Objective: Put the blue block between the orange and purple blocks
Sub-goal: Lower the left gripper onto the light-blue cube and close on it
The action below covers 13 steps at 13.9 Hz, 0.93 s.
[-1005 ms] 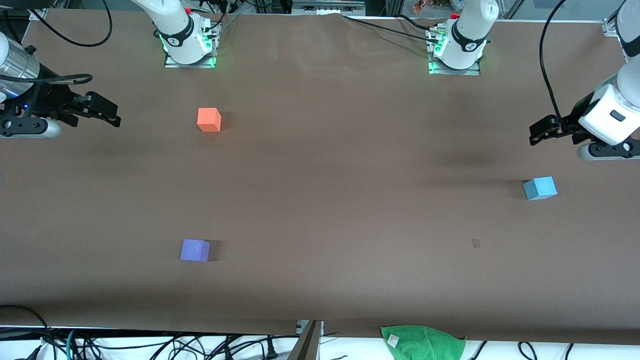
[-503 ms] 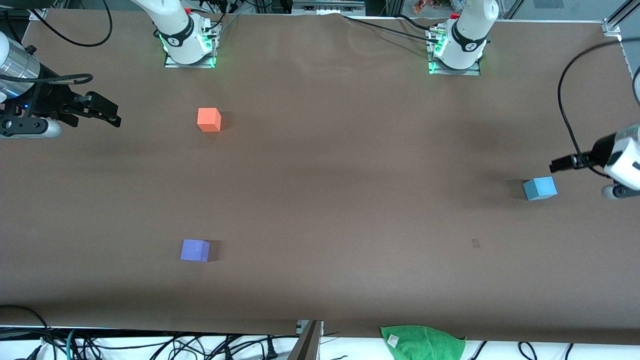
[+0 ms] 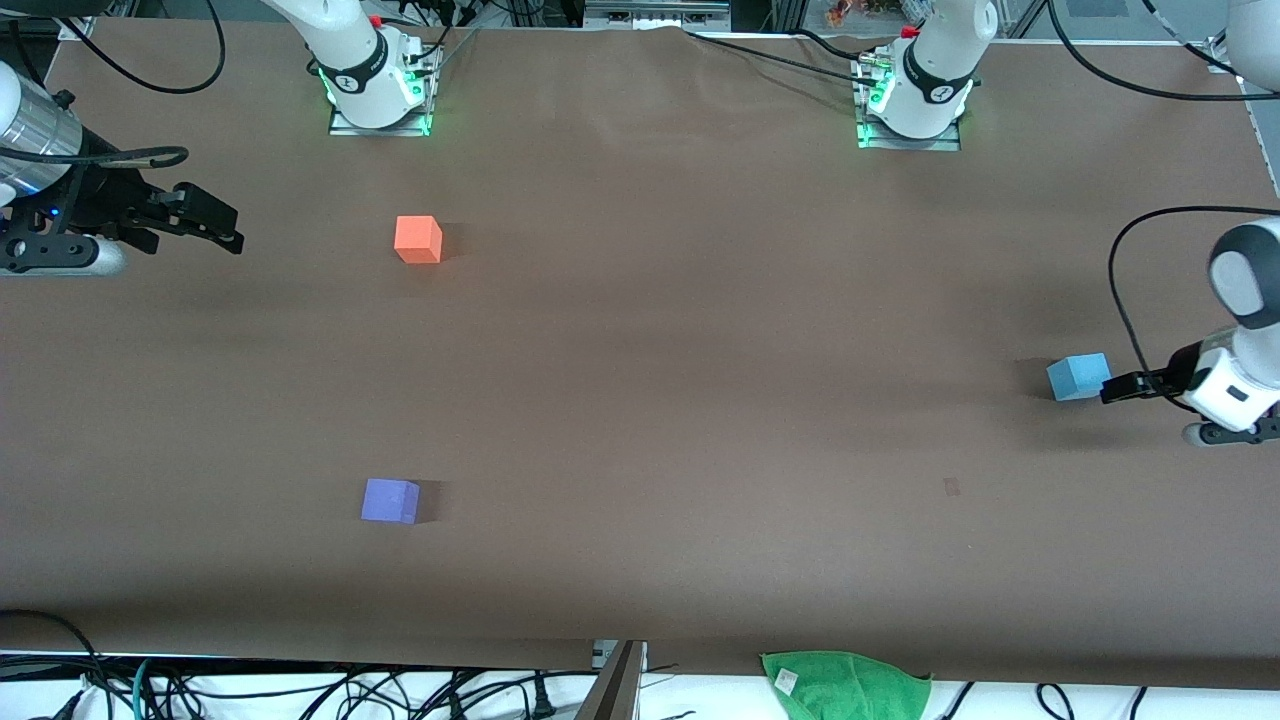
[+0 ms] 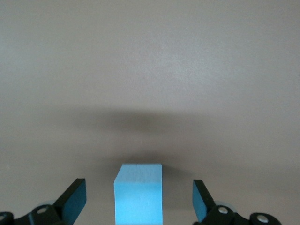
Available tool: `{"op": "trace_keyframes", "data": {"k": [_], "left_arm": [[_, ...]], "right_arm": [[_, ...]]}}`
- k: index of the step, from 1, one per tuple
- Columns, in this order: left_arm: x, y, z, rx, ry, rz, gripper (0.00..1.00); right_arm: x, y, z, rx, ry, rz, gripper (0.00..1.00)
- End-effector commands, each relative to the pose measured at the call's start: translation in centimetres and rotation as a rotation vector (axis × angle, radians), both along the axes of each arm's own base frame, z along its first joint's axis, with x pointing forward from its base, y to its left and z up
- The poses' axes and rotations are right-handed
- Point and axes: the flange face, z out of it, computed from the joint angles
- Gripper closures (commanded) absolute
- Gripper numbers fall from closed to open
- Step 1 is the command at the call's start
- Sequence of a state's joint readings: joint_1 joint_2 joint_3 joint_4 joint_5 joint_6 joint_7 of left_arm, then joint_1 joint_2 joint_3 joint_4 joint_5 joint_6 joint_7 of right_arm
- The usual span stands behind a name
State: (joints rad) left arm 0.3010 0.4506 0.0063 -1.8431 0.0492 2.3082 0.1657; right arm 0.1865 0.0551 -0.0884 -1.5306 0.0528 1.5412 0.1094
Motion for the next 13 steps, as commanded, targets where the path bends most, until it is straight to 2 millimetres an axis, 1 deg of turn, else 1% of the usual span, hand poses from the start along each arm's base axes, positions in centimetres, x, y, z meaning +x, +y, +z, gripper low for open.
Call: {"op": "trace_keyframes", "data": {"k": [1, 3, 6, 9, 10, 11, 12, 13], "left_arm": [[-2.7, -0.4, -3.2, 0.017, -0.036, -0.03, 0.0], [-3.4, 0.2, -5.4, 0.008, -0.01, -0.061, 0.0], [-4.0, 1.3, -6.3, 0.003, 0.0, -0.056, 0.0], [-5.2, 2.3, -9.8, -0.03, 0.05, -0.024, 0.0], [-5.3, 2.4, -10.1, -0.032, 0.053, -0.021, 0.12], [-5.1, 2.2, -10.1, -0.033, 0.053, -0.012, 0.37], [-5.1, 2.0, -10.1, -0.036, 0.06, -0.01, 0.72], [-5.0, 1.9, -10.0, -0.036, 0.058, -0.002, 0.93]], "right_arm": [[-0.6, 0.0, 0.5, 0.002, -0.003, 0.011, 0.0], [-0.6, 0.0, 0.4, 0.001, 0.001, 0.012, 0.0], [-0.8, -0.1, 0.2, 0.0, 0.015, 0.006, 0.0], [-0.8, -0.3, 0.2, 0.0, 0.017, 0.003, 0.0], [-0.8, -0.4, 0.2, 0.0, 0.017, 0.003, 0.0], [-0.8, -0.4, 0.2, -0.002, 0.016, 0.008, 0.0], [-0.7, -0.7, 0.2, -0.002, 0.018, 0.005, 0.0], [-0.7, -0.8, 0.1, -0.002, 0.019, 0.003, 0.0]]}}
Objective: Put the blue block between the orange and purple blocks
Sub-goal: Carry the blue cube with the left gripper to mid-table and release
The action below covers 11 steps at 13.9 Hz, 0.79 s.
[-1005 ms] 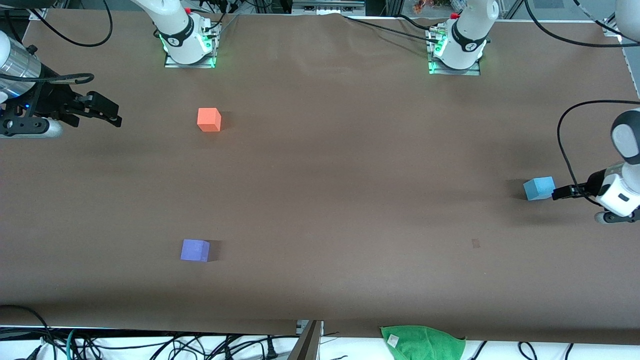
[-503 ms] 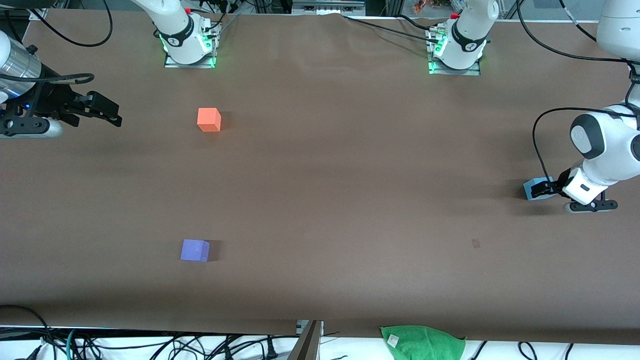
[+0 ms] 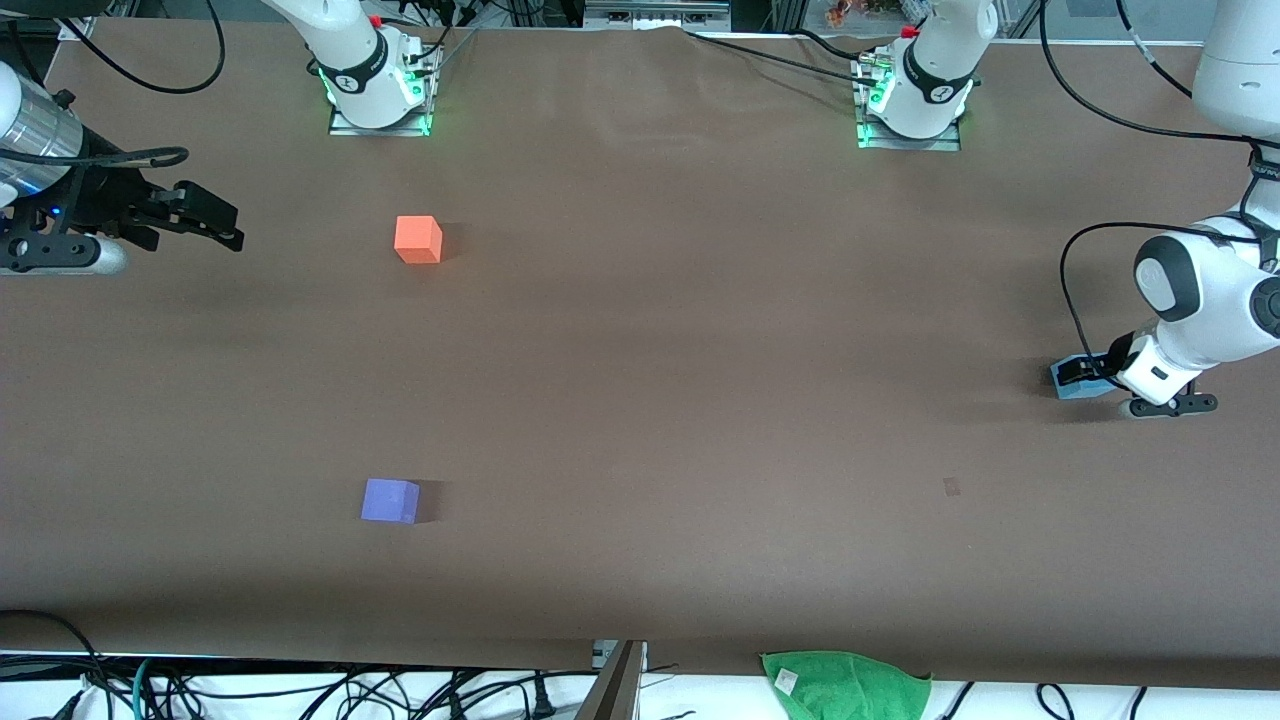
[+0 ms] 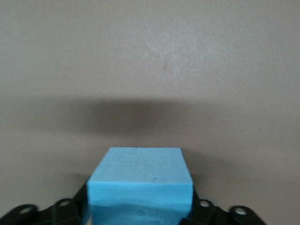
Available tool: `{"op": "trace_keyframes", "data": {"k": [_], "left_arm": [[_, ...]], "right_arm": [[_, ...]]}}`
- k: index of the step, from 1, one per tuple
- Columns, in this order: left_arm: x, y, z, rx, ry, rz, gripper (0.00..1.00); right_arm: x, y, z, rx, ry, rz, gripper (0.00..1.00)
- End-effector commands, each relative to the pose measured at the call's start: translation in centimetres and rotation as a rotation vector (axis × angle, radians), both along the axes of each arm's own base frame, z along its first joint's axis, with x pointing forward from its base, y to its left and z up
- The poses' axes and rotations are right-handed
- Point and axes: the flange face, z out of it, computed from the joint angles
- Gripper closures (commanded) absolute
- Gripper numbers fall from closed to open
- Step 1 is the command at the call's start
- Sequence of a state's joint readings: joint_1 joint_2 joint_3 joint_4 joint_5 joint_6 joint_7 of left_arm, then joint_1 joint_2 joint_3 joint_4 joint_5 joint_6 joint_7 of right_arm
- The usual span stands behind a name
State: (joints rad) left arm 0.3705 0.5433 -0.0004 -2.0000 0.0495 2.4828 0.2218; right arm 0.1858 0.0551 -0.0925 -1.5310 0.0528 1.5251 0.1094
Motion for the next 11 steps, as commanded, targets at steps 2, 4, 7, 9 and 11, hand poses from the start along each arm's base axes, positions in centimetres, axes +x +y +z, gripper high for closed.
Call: {"op": "trace_keyframes", "data": {"k": [2, 4, 7, 9, 11], "left_arm": [[1.4, -0.5, 2.5, 0.005, -0.025, -0.009, 1.0], [3.5, -2.2, 7.1, -0.017, 0.005, -0.041, 1.0], [7.1, -8.2, 15.7, -0.099, 0.145, -0.154, 0.97], [8.6, -15.6, 19.5, -0.148, 0.176, -0.266, 0.97], [9.1, -22.4, 21.2, -0.157, 0.161, -0.265, 0.98]], "right_arm": [[-0.5, -0.7, 0.3, -0.001, 0.0, 0.004, 0.0], [-0.3, -1.3, 0.5, 0.001, -0.011, -0.006, 0.0], [-0.3, -1.1, 0.5, 0.001, -0.013, -0.003, 0.0], [-0.3, -1.3, 0.5, 0.001, -0.012, -0.007, 0.0], [-0.3, -1.4, 0.5, -0.004, -0.014, -0.009, 0.0]]}}
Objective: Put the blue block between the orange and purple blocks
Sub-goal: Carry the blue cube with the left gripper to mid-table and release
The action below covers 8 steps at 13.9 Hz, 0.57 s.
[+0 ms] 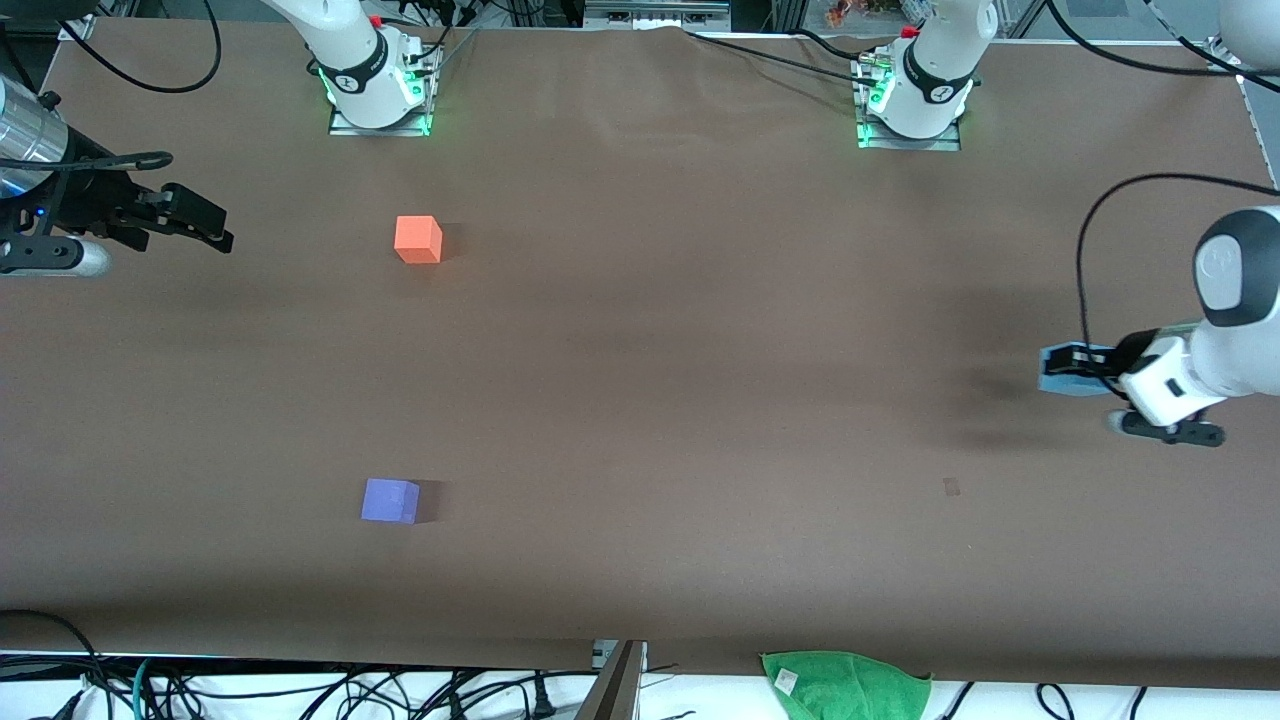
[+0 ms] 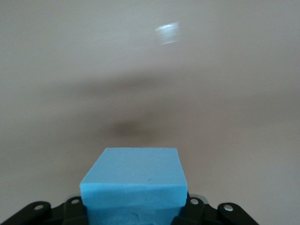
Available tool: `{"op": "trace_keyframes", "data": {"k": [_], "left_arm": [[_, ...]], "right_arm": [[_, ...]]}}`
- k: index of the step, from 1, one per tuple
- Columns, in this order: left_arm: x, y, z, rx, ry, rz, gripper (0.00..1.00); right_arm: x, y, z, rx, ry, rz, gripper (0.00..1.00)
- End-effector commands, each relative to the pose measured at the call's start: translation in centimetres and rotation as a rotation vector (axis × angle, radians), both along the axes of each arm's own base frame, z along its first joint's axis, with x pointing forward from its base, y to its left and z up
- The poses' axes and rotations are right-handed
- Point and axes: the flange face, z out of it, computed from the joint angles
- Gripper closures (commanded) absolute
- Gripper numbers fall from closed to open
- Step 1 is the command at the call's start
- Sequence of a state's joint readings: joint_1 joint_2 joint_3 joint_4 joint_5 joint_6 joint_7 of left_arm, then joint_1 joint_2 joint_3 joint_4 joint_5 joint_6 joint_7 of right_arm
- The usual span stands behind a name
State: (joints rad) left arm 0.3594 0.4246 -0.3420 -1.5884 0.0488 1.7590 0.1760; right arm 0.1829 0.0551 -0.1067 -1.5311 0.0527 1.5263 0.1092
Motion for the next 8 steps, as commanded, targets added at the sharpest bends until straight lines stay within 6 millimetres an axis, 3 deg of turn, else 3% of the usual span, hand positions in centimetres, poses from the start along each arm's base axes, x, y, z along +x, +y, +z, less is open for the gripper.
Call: {"op": "trace_keyframes", "data": {"k": [1, 3, 6, 8], "left_arm": [[0.4, -9.0, 1.1, -0.009, 0.018, 0.03, 0.98], [-0.8, -17.5, 1.3, 0.012, 0.032, 0.06, 0.98], [-3.9, -32.4, 0.1, 0.062, 0.037, 0.13, 0.98], [-6.1, -40.4, -1.7, 0.045, -0.003, 0.234, 0.98]], "right_arm": [[-0.3, -0.5, 0.4, -0.002, -0.013, 0.008, 0.0], [0.2, -0.7, -0.2, -0.002, -0.013, 0.003, 0.0], [0.5, -1.3, -0.2, -0.003, -0.021, -0.01, 0.0], [0.8, -1.9, -0.7, -0.018, -0.016, -0.018, 0.0]]}}
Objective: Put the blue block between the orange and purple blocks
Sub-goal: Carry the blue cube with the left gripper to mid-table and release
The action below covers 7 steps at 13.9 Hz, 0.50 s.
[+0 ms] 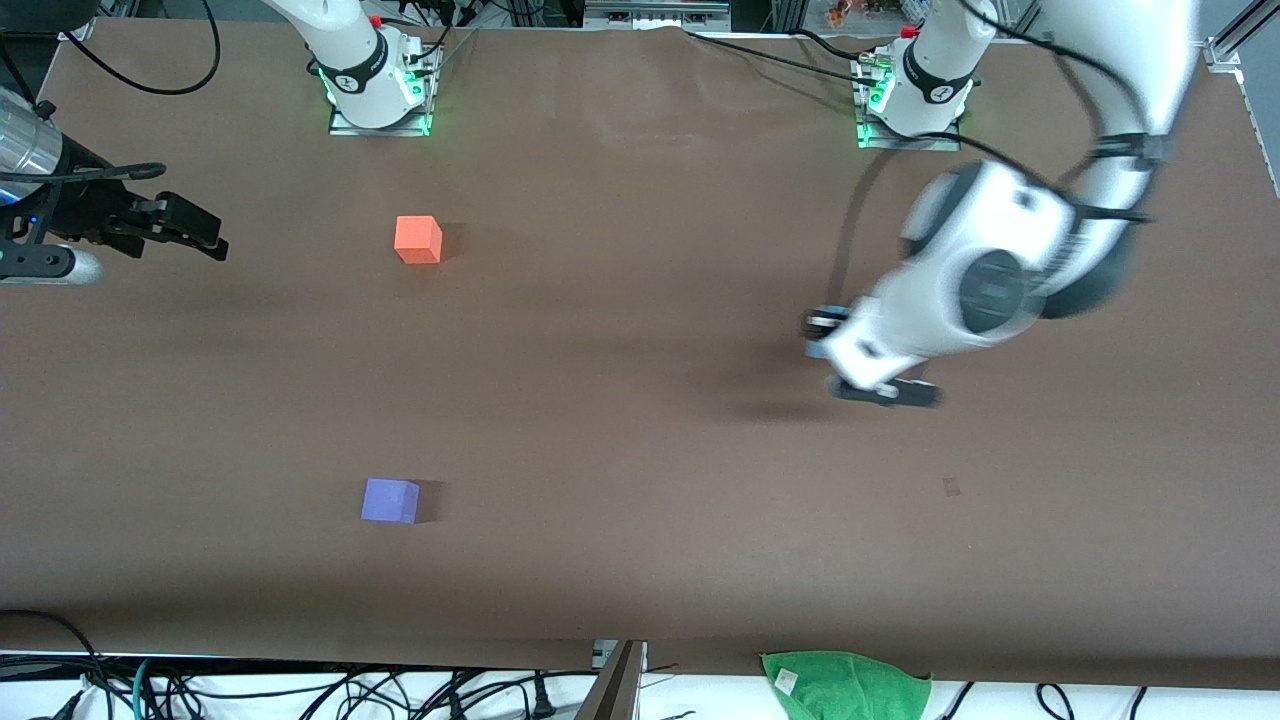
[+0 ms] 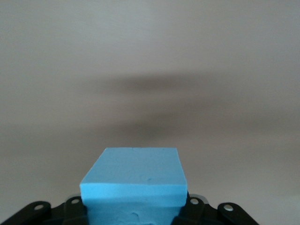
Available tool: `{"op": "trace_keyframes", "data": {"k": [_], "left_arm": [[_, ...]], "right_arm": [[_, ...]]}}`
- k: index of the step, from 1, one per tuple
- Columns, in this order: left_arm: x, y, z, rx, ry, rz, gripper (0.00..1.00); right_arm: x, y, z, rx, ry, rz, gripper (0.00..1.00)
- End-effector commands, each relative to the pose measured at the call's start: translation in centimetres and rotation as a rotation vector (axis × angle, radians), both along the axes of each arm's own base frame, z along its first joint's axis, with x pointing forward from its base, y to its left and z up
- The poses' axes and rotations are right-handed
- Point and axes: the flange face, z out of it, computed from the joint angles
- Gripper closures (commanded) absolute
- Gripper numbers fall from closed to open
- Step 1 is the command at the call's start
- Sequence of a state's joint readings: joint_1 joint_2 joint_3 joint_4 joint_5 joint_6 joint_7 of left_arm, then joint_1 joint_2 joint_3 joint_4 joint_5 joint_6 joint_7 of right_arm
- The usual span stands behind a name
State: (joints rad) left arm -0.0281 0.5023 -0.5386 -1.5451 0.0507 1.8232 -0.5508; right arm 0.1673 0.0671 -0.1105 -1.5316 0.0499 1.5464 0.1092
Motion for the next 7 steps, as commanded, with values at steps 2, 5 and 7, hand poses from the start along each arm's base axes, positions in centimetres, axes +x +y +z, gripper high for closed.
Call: {"op": "trace_keyframes", "data": {"k": [2, 5, 7], "left_arm": [[-2.5, -11.3, -4.1, -0.029, -0.076, 0.122, 0.98], [-6.0, -17.9, -10.2, -0.033, -0.145, 0.101, 0.98], [-8.2, -20.3, -14.4, 0.048, -0.222, 0.069, 0.98]], "right_arm": [[0.7, -1.1, -0.7, -0.058, -0.008, 0.007, 0.0], [1.4, -1.7, -1.7, -0.104, -0.001, -0.007, 0.0], [3.0, -2.2, -3.6, -0.105, -0.019, 0.0, 0.0]]}}
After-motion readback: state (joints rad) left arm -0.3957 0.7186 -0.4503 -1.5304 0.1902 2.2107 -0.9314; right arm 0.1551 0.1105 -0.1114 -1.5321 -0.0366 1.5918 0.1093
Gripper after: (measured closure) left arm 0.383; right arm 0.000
